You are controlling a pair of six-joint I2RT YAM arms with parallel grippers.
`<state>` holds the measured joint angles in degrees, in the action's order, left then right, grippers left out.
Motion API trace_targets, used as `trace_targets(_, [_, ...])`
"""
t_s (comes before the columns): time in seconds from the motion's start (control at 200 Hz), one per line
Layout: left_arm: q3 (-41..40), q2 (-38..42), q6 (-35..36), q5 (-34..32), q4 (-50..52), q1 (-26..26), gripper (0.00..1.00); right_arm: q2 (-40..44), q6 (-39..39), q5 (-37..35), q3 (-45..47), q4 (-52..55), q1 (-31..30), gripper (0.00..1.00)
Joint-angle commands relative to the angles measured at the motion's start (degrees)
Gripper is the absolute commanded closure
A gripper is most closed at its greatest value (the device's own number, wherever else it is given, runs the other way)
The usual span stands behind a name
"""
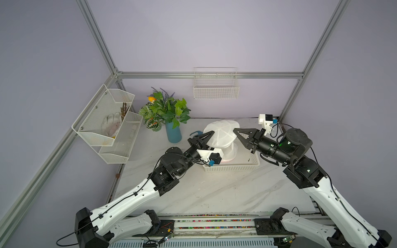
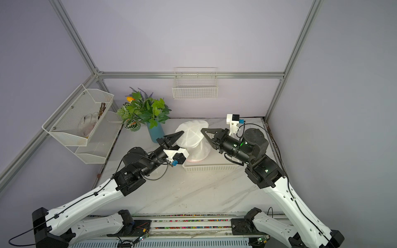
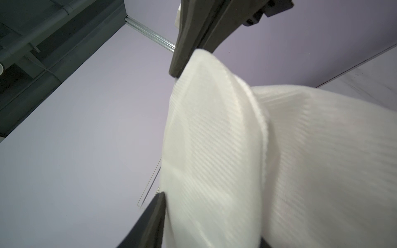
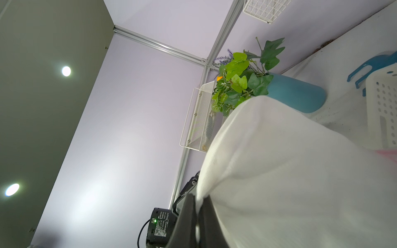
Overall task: Turn the laundry bag inside out
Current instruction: Turn over the laundry bag.
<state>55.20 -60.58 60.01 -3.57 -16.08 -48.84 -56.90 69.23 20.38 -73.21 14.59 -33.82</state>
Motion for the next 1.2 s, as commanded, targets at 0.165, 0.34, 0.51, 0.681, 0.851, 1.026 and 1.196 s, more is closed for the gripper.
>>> trace_targets(0.165, [3.2,-0.7,0.1,-0.9,-4.3,-0.1,0.88,-0.5,-0.1,3.3,-0.2,3.2,-0.3,1.0])
trace_targets(0.34, [2.0,-0.3,-4.4,-0.6,-5.0,-0.1,1.0,0.7,-4.0,1.2,-0.9,3.8,0.1,0.76])
trace_targets(0.51, [-0.4,0.4,-13.6,-1.8,-10.7,0.7,1.0,2.5,-18.0,-2.9,-4.4,10.6,0.8,0.52])
trace_targets(0.681, [-0.5,2.2,-25.9,4.1,-11.0,4.1,1.0,10.3,-42.2,-10.6,0.1,13.7,1.0,0.41])
trace_targets(0.851, [-0.9,3.5,-42.5,14.9,-10.5,8.9,1.0,16.6,-58.4,-16.2,8.5,13.3,1.0,0.36])
trace_targets(1.026, [-3.4,3.4,-57.5,27.0,-14.6,12.0,1.0,18.0,-70.3,-9.4,12.8,10.1,1.0,0.36])
trace_targets(1.196, [-6.1,0.6,-69.8,33.3,-24.8,12.4,1.0,18.5,-78.7,2.1,15.3,4.7,1.0,0.37])
